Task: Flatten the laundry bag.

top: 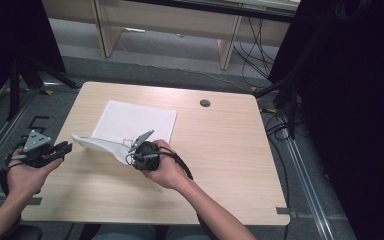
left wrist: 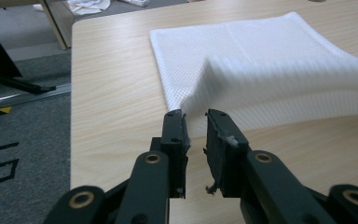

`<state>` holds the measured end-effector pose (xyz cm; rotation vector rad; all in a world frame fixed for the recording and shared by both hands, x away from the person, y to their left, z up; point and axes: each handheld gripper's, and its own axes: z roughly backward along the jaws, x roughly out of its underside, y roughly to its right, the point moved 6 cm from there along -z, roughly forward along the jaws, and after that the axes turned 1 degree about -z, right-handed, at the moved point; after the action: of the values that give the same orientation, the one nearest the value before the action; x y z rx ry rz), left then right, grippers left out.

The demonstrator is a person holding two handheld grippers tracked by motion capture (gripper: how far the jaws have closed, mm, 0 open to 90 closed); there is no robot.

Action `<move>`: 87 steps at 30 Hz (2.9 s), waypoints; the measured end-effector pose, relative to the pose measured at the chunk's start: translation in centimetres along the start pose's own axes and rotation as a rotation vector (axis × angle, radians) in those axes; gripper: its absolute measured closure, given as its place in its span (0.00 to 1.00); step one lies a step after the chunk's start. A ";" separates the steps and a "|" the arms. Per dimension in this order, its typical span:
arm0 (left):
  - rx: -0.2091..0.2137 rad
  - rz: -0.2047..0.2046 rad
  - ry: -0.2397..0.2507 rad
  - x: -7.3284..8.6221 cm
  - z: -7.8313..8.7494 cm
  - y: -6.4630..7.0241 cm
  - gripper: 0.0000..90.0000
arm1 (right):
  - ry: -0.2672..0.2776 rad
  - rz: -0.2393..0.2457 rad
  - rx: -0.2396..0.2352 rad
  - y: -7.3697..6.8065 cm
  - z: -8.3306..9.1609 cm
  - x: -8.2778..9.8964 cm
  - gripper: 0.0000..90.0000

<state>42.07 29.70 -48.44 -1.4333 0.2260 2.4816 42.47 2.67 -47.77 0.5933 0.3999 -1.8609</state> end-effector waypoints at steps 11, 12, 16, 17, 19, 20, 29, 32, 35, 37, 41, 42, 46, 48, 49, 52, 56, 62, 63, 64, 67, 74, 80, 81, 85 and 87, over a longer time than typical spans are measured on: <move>-0.090 0.034 0.066 -0.6 0.7 -1.7 0.80 | -0.059 0.003 -0.038 -1.6 -1.1 1.6 1.00; -0.090 0.034 0.070 -0.6 0.7 -1.7 0.79 | -0.061 0.005 -0.040 -1.7 -1.3 1.7 1.00; -0.060 0.010 0.058 -0.4 0.3 -1.0 0.79 | -0.069 0.009 -0.047 -2.0 -1.9 2.2 1.00; -0.056 0.004 0.058 -0.4 0.2 -0.8 0.79 | -0.073 0.008 -0.049 -2.0 -2.0 2.3 1.00; -0.028 -0.020 0.038 -0.2 -0.2 -0.1 0.79 | -0.083 0.007 -0.061 -2.4 -2.4 2.7 1.00; -0.012 -0.031 0.032 -0.1 -0.4 0.2 0.79 | -0.083 0.007 -0.061 -2.4 -2.4 2.7 1.00; 0.141 -0.163 -0.130 1.8 -2.3 3.7 0.77 | -0.113 -0.011 -0.072 -2.8 -3.0 3.8 1.00; 0.194 -0.225 -0.181 2.4 -2.7 4.5 0.77 | -0.120 -0.005 -0.076 -2.8 -3.1 4.2 1.00; 0.228 -0.230 -0.195 2.8 -3.1 5.2 0.77 | -0.135 -0.016 -0.078 -2.9 -3.1 4.7 0.99; 0.235 -0.217 -0.200 3.1 -3.3 5.6 0.77 | -0.154 -0.028 -0.086 -3.0 -3.1 5.0 0.97; 0.238 -0.202 -0.209 3.2 -3.4 5.4 0.77 | -0.117 -0.074 -0.122 -3.0 -2.2 4.8 0.82; 0.228 -0.189 -0.195 3.1 -3.3 5.2 0.77 | -0.102 -0.064 -0.119 -2.8 -1.8 4.7 0.80; 0.171 -0.199 -0.227 3.1 -2.9 3.6 0.82 | -0.069 -0.105 -0.080 -1.5 0.1 4.8 0.80; 0.133 -0.156 -0.235 3.5 -3.2 3.2 0.83 | -0.073 -0.155 -0.033 -0.3 0.9 5.4 0.91; 0.120 -0.170 -0.258 3.7 -3.2 2.7 0.84 | -0.087 -0.186 -0.008 0.4 1.2 5.9 1.00; 0.074 -0.153 -0.300 4.1 -3.4 1.9 0.86 | -0.130 -0.269 0.038 1.8 1.4 7.8 1.00; 0.084 -0.114 -0.303 4.6 -4.0 1.8 0.88 | -0.150 -0.279 0.029 1.6 0.8 9.0 1.00; 0.137 -0.121 -0.364 5.1 -4.0 2.5 0.90 | -0.185 -0.284 0.005 0.6 -0.2 9.8 1.00; 0.158 -0.128 -0.382 5.3 -4.0 2.8 0.90 | -0.186 -0.286 -0.001 0.6 -0.3 9.9 1.00; 0.174 -0.120 -0.383 5.4 -4.1 3.1 0.92 | -0.193 -0.290 -0.004 0.6 -0.2 10.1 1.00; 0.190 -0.163 -0.403 5.5 -3.9 3.8 0.92 | -0.203 -0.287 -0.002 0.8 0.2 10.6 1.00; 0.243 -0.199 -0.410 5.5 -3.7 6.0 0.93 | -0.221 -0.299 0.002 1.1 1.3 12.2 1.00; 0.296 -0.246 -0.431 5.7 -3.4 8.0 0.93 | -0.243 -0.310 0.010 0.8 2.6 13.9 1.00; 0.303 -0.251 -0.433 5.7 -3.3 8.3 0.93 | -0.242 -0.306 0.015 0.8 2.8 14.1 1.00; 0.324 -0.275 -0.443 5.7 -3.0 8.8 0.93 | -0.230 -0.330 0.008 0.5 3.4 15.1 1.00; 0.325 -0.256 -0.440 5.8 -3.1 9.0 0.93 | -0.220 -0.336 0.011 0.5 3.5 15.3 1.00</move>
<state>39.11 21.15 -54.94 -0.7191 0.3142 2.3387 37.85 -11.09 -53.71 0.3363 0.3596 -2.2245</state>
